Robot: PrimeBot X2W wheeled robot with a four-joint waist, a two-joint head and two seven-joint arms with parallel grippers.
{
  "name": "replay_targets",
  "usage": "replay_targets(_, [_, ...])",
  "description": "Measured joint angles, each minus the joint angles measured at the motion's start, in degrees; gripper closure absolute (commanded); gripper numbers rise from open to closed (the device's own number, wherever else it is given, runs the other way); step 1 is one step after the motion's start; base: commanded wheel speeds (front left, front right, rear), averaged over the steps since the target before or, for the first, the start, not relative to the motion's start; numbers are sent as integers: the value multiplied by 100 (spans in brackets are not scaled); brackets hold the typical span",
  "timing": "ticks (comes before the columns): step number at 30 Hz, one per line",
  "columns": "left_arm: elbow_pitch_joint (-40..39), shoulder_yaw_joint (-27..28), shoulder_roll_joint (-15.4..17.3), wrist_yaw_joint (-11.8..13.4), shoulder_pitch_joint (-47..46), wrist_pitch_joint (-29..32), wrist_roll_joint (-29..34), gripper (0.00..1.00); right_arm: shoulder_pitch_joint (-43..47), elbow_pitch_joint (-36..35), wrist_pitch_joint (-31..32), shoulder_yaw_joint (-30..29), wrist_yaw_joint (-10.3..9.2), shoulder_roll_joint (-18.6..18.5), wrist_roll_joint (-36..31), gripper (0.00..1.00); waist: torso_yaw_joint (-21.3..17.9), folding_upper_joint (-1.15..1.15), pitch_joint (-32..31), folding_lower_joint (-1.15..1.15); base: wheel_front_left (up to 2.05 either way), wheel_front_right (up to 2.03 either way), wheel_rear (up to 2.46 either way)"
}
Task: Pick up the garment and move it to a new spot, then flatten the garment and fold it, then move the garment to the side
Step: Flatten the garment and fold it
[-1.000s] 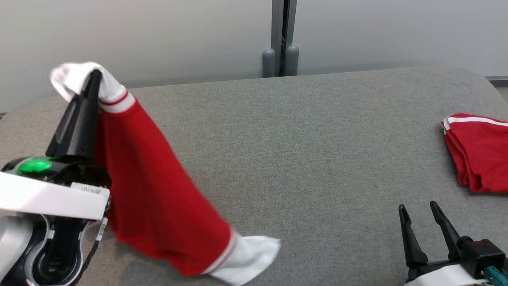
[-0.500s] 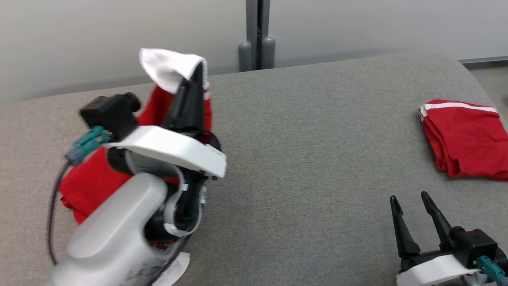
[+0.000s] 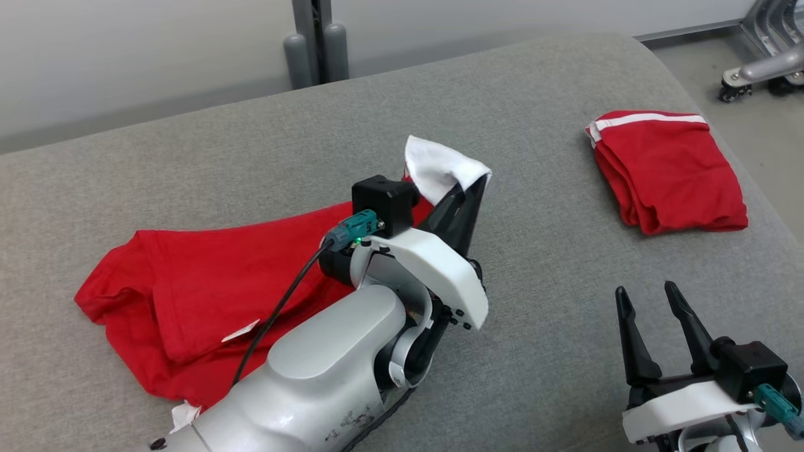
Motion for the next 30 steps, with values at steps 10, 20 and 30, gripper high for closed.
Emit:
replay_targets(10, [-447,-1059,-43,-422,-66,-22,-800,0,-85,40,0,-37,0,1,149,0,-231,0,296,0,0,0,0])
replay_targets(20, [-565,-692,605,53,420,-67,-279,0,93,-7,0,-287,0,3,42,0,114,0,88,0,0,0,0])
replay_targets(30, [-1960,419,2787,1289,2052,-59,19,0,381,-88,0,-413,1,2,-113,0,561,0,-229,0,0,0,0])
